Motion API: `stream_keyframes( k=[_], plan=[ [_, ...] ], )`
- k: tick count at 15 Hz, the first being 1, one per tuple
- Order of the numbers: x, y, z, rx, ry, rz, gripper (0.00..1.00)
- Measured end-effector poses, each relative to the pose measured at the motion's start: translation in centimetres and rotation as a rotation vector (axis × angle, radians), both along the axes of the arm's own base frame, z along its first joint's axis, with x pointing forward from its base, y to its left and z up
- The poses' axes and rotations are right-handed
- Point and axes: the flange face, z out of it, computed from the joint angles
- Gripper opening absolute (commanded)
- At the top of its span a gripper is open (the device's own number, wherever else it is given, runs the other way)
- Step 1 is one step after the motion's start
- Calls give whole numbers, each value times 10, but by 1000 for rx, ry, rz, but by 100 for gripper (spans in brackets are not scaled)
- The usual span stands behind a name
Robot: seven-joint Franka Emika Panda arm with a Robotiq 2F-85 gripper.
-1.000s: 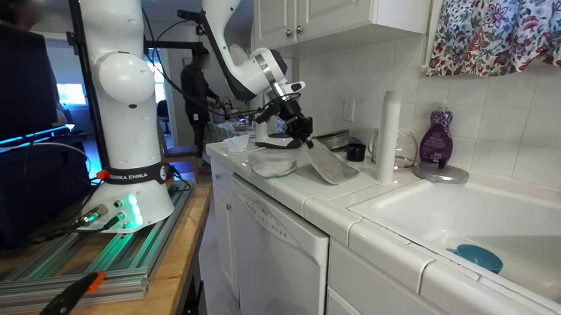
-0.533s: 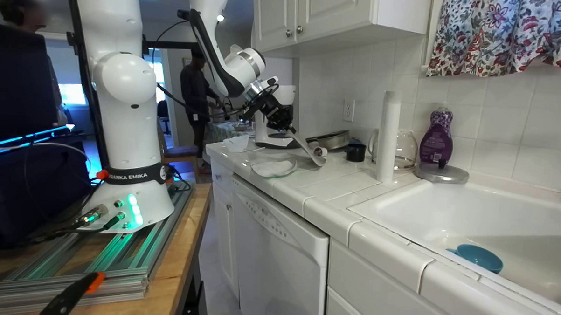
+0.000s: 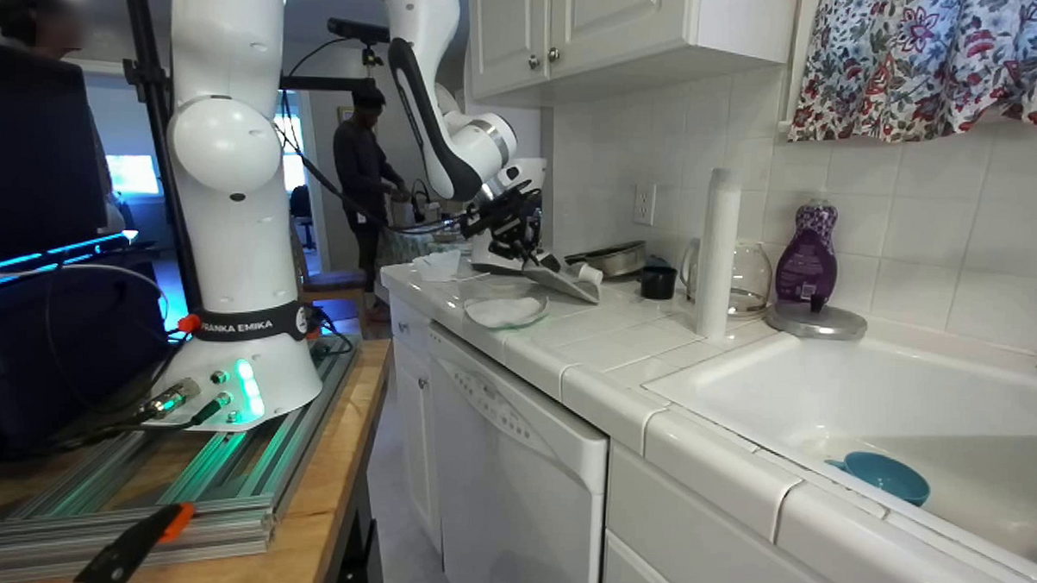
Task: Pick up the scoop, put it upright, move the pot and the bag to the left
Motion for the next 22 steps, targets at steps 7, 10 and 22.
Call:
stream_keyframes(
  k=[7, 10, 22],
  plan=[
    [-9, 0, -43, -17, 160, 304, 3],
    [-16, 1, -51, -25, 183, 447, 3],
    [-35, -7, -59, -36, 213, 699, 97]
  ],
)
